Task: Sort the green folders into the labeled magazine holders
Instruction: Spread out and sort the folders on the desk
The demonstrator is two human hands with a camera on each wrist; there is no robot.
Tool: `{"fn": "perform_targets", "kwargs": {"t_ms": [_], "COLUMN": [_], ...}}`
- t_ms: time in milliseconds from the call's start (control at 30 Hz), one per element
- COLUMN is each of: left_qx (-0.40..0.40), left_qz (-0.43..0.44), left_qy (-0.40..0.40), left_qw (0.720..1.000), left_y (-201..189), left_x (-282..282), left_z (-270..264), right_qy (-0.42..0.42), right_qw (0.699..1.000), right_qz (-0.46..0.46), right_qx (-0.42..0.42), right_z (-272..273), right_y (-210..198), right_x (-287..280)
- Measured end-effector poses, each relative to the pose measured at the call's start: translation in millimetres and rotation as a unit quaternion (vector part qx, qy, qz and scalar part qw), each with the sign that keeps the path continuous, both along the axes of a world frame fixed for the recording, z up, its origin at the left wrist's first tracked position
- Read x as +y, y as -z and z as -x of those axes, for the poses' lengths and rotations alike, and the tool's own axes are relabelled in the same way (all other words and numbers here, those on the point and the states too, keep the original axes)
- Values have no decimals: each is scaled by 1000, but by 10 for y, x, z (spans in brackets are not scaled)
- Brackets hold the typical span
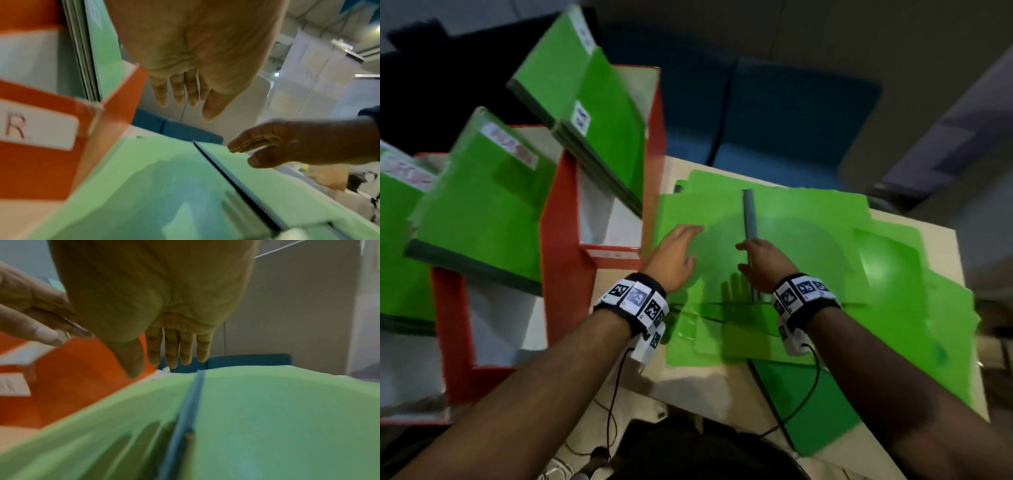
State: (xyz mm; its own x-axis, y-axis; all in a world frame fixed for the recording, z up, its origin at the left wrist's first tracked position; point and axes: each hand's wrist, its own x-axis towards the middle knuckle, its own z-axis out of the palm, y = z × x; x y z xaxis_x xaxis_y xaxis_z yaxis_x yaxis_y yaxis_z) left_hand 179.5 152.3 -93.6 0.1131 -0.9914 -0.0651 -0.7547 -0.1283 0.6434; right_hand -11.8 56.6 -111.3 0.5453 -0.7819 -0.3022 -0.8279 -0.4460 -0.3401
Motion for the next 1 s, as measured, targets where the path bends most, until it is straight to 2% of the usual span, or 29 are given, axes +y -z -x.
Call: {"fn": "perform_targets", "kwargs": {"t_ms": [100,167,267,367,500,633,767,900,1000], "left_qx": [-29,-55,-113,-192,-198,-232,-248,-222,-223], "left_qz": [-73,-118,-195,-260,-287,-308,-305,-271,-195], "left_qy": [54,83,127,167,193,233,254,246,233], "left_qw": [995,988,966,932,917,893,884,904,926], "left_y": [366,582,799,918,993,898,663,308,-7], "left_x": [-24,-14,2,62,156,179,118,-28,-142], "left_z": [295,445,551,503,408,530,596,479,342], "right_qy": [-5,-29,-82,-114,-165,-164,-160,-144,-120], "right_qw": [993,986,980,968,955,964,970,983,987], "right_qz": [-74,-89,-29,43,65,21,50,68,84], "right_qx": [92,136,179,218,237,209,176,96,58], "right_z": [441,665,845,895,1015,1102,1125,1145,1178], "right_y": [192,297,360,383,485,617,554,358,139], "right_x": [121,225,369,483,534,571,549,499,325]}}
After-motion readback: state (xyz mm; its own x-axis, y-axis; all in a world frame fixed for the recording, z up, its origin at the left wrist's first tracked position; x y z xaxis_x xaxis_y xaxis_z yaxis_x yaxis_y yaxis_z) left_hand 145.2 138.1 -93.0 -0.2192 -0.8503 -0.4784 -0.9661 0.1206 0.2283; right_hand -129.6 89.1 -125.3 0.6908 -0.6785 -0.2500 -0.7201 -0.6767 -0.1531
